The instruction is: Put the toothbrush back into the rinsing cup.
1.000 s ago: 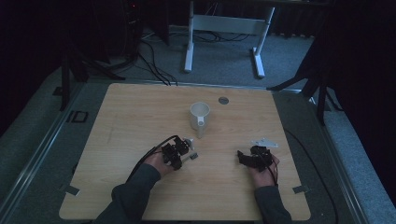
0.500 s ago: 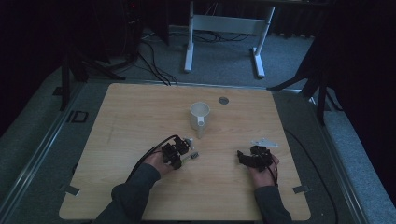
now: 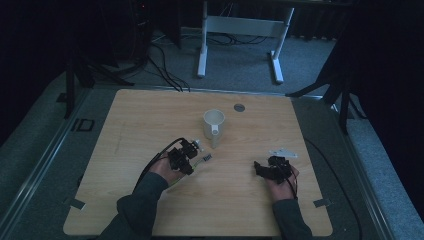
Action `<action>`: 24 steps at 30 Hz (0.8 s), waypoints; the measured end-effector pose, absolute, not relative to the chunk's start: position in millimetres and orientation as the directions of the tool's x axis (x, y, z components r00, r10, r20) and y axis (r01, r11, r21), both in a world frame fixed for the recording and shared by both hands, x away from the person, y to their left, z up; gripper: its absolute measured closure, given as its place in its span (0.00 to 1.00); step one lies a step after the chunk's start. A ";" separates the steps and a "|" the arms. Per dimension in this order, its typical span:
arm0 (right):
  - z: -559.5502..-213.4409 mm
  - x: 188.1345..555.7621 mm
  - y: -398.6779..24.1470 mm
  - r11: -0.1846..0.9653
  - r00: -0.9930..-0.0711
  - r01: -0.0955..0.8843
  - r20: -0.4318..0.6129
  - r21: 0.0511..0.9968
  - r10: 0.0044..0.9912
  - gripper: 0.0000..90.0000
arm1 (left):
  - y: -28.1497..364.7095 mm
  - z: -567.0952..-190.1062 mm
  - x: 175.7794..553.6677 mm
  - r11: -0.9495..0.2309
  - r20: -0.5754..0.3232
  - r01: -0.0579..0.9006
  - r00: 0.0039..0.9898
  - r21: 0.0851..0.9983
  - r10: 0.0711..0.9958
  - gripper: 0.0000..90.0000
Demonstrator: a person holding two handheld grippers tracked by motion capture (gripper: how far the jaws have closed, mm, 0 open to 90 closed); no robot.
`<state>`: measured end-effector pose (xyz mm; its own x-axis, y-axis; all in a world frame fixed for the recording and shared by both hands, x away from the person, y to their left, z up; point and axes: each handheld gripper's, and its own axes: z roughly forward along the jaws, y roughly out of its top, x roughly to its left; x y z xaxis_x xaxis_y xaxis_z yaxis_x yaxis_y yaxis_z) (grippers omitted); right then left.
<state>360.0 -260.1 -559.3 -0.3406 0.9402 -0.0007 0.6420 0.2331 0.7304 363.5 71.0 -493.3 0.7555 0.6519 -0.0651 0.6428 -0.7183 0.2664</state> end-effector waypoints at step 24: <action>-559.3 360.0 -260.0 0.232 -0.340 0.642 0.000 0.731 0.941 0.26 | 98.3 -470.0 366.4 -0.590 -0.083 0.695 0.673 0.412 0.735 0.92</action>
